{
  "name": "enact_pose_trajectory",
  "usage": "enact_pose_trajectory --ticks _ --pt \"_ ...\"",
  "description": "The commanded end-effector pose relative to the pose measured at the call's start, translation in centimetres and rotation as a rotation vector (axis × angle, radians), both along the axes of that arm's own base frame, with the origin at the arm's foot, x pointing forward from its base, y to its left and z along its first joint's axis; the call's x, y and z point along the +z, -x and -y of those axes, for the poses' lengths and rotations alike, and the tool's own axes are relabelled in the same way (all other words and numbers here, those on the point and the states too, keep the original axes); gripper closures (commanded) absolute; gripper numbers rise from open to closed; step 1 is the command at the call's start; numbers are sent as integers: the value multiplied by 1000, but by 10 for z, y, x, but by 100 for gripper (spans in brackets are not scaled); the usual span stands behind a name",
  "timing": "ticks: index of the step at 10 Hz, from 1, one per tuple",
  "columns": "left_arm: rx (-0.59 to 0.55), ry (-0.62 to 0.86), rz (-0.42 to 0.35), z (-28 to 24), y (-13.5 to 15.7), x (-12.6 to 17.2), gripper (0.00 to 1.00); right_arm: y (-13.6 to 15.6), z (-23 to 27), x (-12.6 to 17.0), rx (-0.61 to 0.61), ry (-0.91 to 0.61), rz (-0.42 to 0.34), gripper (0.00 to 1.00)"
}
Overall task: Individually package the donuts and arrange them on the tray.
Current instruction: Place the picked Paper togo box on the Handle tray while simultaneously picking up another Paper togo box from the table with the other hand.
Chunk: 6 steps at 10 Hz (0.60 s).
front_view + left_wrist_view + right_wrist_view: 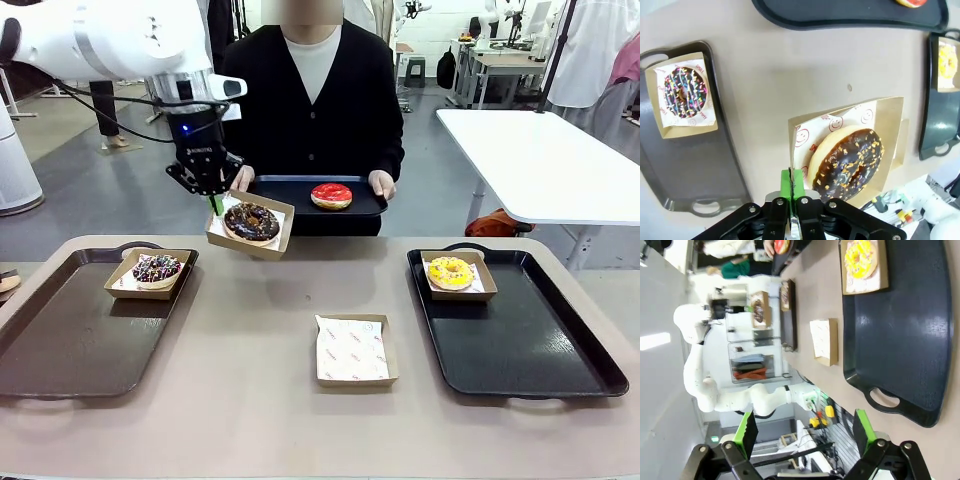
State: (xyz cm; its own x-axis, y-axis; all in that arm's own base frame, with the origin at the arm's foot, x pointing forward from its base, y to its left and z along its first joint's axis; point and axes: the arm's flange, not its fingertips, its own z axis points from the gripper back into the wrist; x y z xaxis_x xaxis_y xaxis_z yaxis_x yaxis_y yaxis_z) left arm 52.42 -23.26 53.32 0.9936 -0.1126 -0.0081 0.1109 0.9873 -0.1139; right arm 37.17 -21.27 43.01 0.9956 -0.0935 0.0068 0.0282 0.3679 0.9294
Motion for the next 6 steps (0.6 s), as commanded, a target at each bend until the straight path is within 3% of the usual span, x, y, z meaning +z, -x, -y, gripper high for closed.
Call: enact_pose_trajectory --ticks 1,3,6 --pt "-47 49 31 -40 33 21 99 2 -59 45 51 191 -35 0" --pt "-46 90 29 -76 56 37 99 3 -121 78 114 337 -49 0" --pt "-13 130 2 -127 77 27 99 -7 -218 84 169 560 -89 0"
